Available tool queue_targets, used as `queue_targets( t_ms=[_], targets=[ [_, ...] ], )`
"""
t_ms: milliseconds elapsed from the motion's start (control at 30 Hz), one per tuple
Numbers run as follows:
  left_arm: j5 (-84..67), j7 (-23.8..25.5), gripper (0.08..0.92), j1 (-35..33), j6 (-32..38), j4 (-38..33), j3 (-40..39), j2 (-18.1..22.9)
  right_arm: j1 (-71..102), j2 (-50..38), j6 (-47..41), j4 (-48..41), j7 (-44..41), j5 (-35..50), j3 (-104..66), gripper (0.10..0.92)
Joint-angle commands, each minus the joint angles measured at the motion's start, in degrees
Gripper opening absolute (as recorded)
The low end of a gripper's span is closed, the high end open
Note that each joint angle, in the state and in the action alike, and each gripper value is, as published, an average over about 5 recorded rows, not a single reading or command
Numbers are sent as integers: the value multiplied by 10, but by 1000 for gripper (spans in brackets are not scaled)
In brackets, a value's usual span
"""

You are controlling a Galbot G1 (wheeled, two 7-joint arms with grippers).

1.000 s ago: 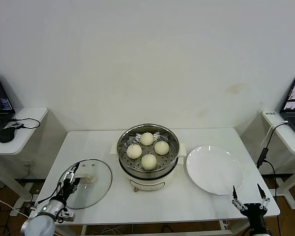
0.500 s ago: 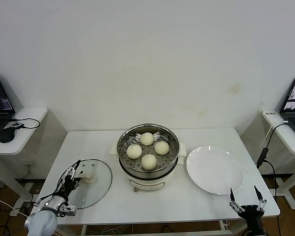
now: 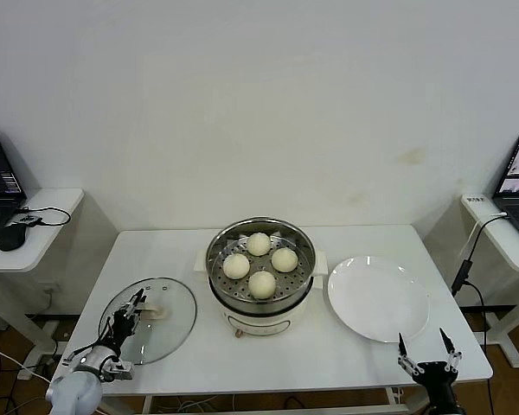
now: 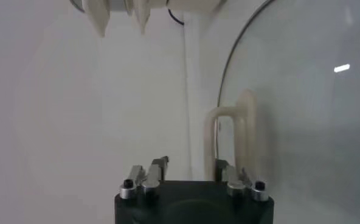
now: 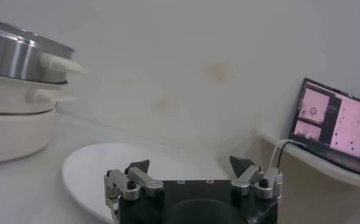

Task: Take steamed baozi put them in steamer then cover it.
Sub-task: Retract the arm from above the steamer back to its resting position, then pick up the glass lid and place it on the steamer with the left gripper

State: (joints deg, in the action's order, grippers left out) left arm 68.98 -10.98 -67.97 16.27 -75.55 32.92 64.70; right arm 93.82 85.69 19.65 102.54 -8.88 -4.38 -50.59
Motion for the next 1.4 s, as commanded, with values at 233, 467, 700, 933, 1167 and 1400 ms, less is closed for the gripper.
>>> queue_targets(
  t_ms=[233,467,700,933,1167,1400],
  targets=[
    [-65,-15,152,-58,-28,-107,22,-24,1,-2,-3,-5,-4,5,14,823],
    [-113,30,147,-137,-145,-280,57,-47,13,-1,-2,13,-4,-5,27,823],
    [-150,103,147,-147,-240,-409,70,-60,21,1,7,20,-1,-18,32,823],
    [-182,157,147,-108,-309,-487,0,-106,24,4,15,12,4,-30,45,823],
    [-207,167,147,-5,-370,-461,-139,-133,26,16,20,0,15,-51,57,823],
    [-110,186,147,116,-395,-405,-278,-59,19,39,22,-18,38,-94,62,822]
  ],
)
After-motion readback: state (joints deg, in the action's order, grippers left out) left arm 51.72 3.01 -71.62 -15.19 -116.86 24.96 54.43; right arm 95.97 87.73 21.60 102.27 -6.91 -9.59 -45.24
